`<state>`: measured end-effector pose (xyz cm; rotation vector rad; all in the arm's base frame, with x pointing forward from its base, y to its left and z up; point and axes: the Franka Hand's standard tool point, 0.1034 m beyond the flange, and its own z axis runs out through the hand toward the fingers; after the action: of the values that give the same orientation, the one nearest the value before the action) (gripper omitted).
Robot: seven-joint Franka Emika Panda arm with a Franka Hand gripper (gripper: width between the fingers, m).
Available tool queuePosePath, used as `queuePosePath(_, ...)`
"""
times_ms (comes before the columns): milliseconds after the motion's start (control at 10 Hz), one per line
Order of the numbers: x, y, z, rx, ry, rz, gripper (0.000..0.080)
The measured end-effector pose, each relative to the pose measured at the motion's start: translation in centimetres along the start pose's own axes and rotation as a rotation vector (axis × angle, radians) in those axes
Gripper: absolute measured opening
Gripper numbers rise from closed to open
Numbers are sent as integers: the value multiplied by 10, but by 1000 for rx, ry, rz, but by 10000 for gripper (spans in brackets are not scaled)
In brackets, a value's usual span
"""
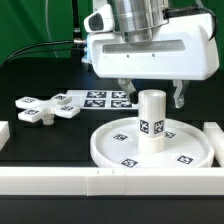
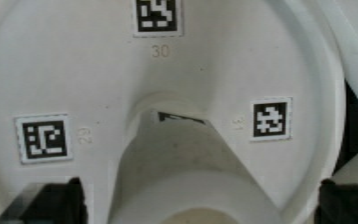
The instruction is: Assemble round table
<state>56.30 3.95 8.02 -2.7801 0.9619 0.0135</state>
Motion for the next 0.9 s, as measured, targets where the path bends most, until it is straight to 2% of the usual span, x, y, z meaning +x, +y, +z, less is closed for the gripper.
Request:
queuePosePath(200, 0, 1, 0, -5, 0, -176, 649)
queuePosePath(500, 2, -2, -2, -34, -5, -544, 649)
queuePosePath(900, 2, -3, -2, -37, -9, -822, 649)
